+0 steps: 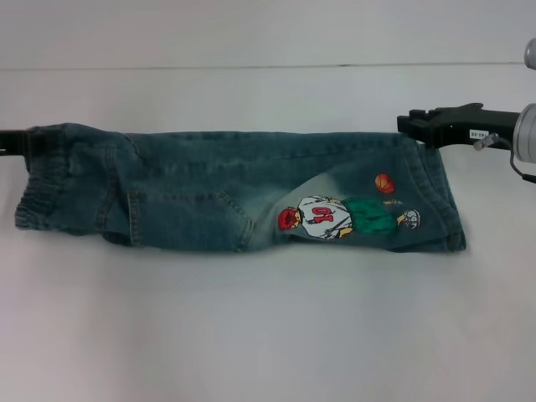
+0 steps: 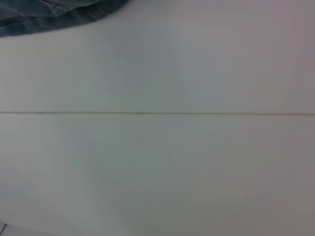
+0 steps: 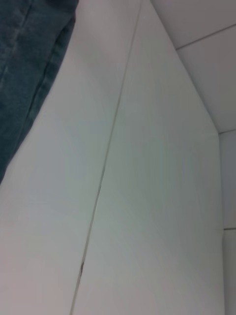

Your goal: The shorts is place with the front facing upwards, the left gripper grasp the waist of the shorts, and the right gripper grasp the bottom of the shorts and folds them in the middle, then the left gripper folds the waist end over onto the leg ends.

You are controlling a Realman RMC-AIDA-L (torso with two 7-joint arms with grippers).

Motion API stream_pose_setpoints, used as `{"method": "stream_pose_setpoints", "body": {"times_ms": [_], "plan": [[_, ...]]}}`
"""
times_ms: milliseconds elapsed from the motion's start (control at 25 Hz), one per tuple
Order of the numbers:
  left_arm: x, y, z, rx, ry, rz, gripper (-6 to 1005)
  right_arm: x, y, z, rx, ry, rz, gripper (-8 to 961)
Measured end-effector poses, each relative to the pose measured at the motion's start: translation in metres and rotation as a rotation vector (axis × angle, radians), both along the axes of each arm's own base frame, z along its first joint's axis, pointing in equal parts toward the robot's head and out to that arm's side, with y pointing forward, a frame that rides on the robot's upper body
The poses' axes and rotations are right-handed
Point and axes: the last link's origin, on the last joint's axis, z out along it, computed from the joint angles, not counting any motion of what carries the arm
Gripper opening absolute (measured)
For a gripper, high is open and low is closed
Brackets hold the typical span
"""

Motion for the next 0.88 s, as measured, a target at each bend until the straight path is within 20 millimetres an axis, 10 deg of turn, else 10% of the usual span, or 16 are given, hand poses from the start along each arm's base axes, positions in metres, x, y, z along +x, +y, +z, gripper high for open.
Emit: {"method": "stream_pose_setpoints", "body": {"times_ms": [160,400,480,880], "plan": [[-0.0019,0.0013,0.0004,0.014,0.011,0.006,198,0.0010,-0.0005,0.0000,0.001,-0.002,-0.002,188],[-0.0045,0.0010,0.0007,0.024,0.017,0.014,379,0.0037,-0.0023,-0.0002,0.001,-0.005,-0.004,438],[-0.0050,0.0013,0.0013,0.029,0.020,0.015,423,0.0041,-0.0027,-0.0004,0.000,-0.005,-0.005,688],[-0.0038,0.0014,-0.0035,-0.027,0.066,0.021,741,0.0044,-0.0059,-0.0051,-0.007,-0.002,-0.004,890]]}}
